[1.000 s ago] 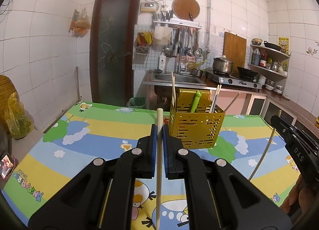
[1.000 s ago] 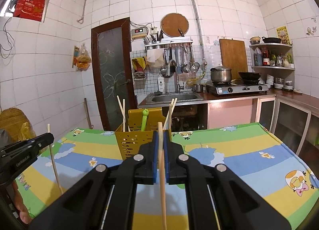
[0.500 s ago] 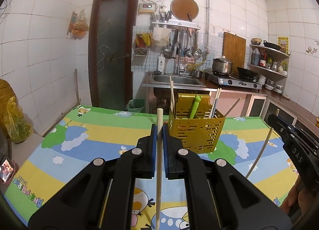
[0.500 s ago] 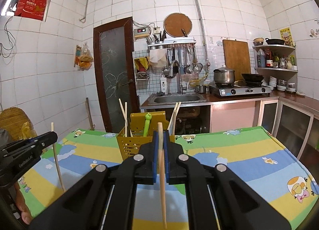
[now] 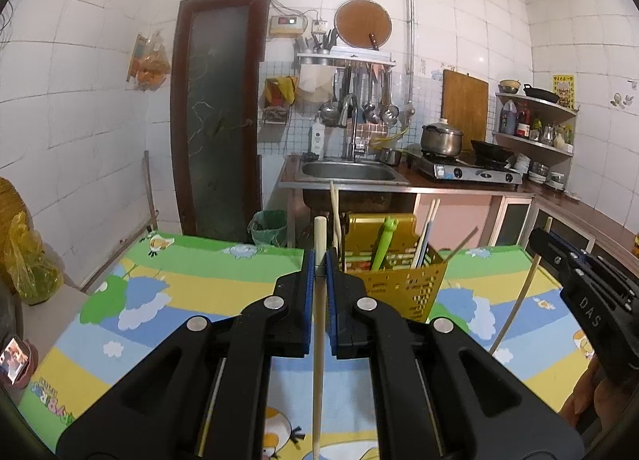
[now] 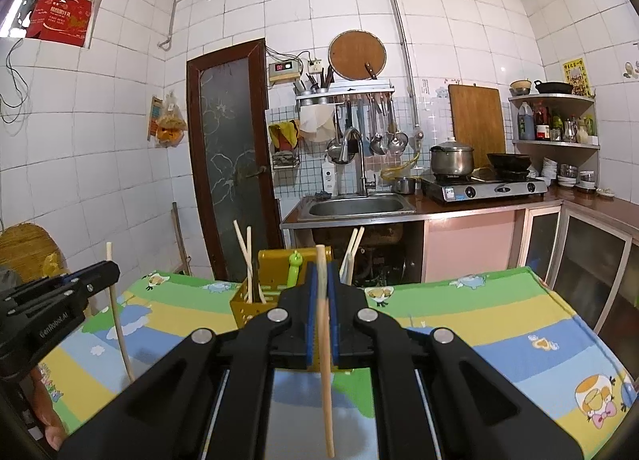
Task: Organize utensils
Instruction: 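Lift both held chopsticks and carry them over the yellow holder, then lower the chopsticks into the yellow holder and open both tools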
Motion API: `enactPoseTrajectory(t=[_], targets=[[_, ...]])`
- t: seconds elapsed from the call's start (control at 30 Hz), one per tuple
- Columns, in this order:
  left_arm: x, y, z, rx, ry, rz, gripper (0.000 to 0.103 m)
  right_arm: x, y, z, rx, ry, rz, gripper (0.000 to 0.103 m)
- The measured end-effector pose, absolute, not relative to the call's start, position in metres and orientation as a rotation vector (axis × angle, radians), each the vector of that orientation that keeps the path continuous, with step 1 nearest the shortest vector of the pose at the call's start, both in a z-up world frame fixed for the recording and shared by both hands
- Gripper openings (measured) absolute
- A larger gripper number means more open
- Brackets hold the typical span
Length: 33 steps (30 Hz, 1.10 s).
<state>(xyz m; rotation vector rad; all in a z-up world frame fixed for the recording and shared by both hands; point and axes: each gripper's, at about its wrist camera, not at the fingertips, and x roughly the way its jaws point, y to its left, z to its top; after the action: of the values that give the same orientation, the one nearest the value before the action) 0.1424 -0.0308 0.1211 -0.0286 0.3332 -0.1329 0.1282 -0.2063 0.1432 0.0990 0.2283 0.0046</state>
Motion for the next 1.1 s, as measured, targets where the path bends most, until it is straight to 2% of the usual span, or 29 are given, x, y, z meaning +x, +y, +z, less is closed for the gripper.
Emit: enactPoseTrajectory(t=[0.43,0.63,0.8,1.1], targets=[[0.208,-0.045,0.202,-0.091,0.207,-0.17,0.005,0.188,-0.217,0.222,0.129,0.11,-0.004,0.006],[0.249,-0.071,0.226,-0.125,0.115,-0.19,0.005,0.237,-0.225,0.237,0.14,0.089,-0.02,0.006],[0.299,-0.091,0.209,-0.123,0.11,-0.187,0.005,0.272,-0.227,0.228,0.149,0.097,-0.006,0.005],[0.342,-0.092,0.131,-0.125,0.245,-0.181,0.005,0.302,-0.222,0.167,0.118,0.202,0.009,0.005]])
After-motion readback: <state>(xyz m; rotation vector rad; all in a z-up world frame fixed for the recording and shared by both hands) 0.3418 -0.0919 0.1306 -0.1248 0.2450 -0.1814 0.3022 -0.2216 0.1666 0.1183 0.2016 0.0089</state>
